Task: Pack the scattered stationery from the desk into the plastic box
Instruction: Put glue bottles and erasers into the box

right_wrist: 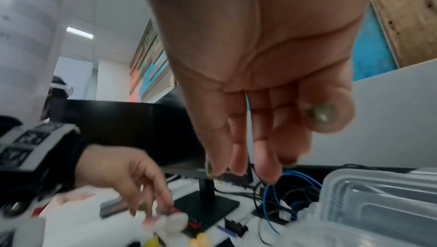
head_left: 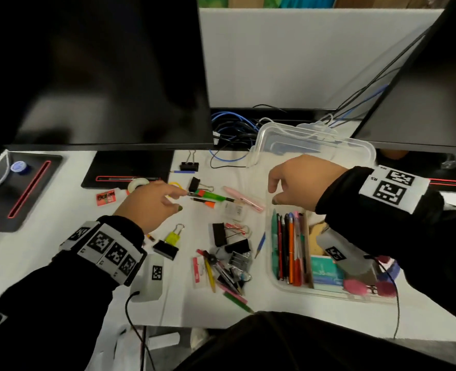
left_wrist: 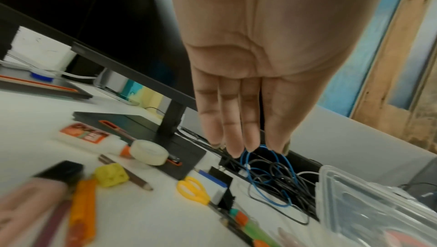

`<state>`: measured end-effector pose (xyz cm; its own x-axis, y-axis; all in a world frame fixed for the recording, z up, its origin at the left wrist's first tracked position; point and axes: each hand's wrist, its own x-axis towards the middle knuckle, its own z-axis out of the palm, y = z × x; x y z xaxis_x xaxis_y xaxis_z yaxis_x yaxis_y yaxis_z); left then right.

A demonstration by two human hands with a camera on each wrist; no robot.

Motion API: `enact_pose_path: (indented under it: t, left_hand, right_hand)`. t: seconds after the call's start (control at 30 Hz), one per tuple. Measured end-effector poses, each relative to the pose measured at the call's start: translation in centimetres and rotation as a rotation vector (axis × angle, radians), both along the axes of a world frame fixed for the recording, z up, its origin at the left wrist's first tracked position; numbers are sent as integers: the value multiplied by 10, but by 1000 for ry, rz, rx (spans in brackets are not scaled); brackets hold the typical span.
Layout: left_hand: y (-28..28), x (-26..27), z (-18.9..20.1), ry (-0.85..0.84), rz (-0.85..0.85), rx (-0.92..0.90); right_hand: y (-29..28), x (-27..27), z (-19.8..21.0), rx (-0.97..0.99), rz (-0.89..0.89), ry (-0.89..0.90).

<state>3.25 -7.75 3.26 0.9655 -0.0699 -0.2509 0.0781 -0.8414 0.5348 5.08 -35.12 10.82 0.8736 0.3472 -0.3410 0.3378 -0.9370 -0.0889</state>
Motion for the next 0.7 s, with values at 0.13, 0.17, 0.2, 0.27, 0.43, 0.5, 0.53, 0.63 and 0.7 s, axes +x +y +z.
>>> enact_pose_path:
  t: [0.13, 0.17, 0.2, 0.27, 0.43, 0.5, 0.53, 0.63, 0.7]
  left_hand:
    - [40, -6, -13, 65, 92, -5]
    - [50, -8, -18, 75, 103, 2]
    - [58, -10, -24, 82, 115, 6]
    - [72, -13, -35, 84, 133, 23]
    - [102, -18, -54, 57, 229, 134]
    - [111, -18, -59, 77, 303, 173]
    - [115, -17, -63, 92, 349, 180]
    - [120, -17, -74, 126, 491, 113]
    - [120, -18, -80, 135, 563, 53]
  right_hand:
    - [42, -8, 4, 123, -66, -6]
    - [54, -9, 2, 151, -84, 4]
    - [65, -9, -1, 175, -103, 19]
    - [87, -9, -11, 204, -135, 53]
    - [127, 7, -56, 170, -263, 108]
    - [134, 14, -77, 128, -324, 141]
    - [136, 17, -86, 96, -342, 161]
    - [141, 22, -104, 0, -359, 199]
    - [144, 25, -114, -38, -358, 202]
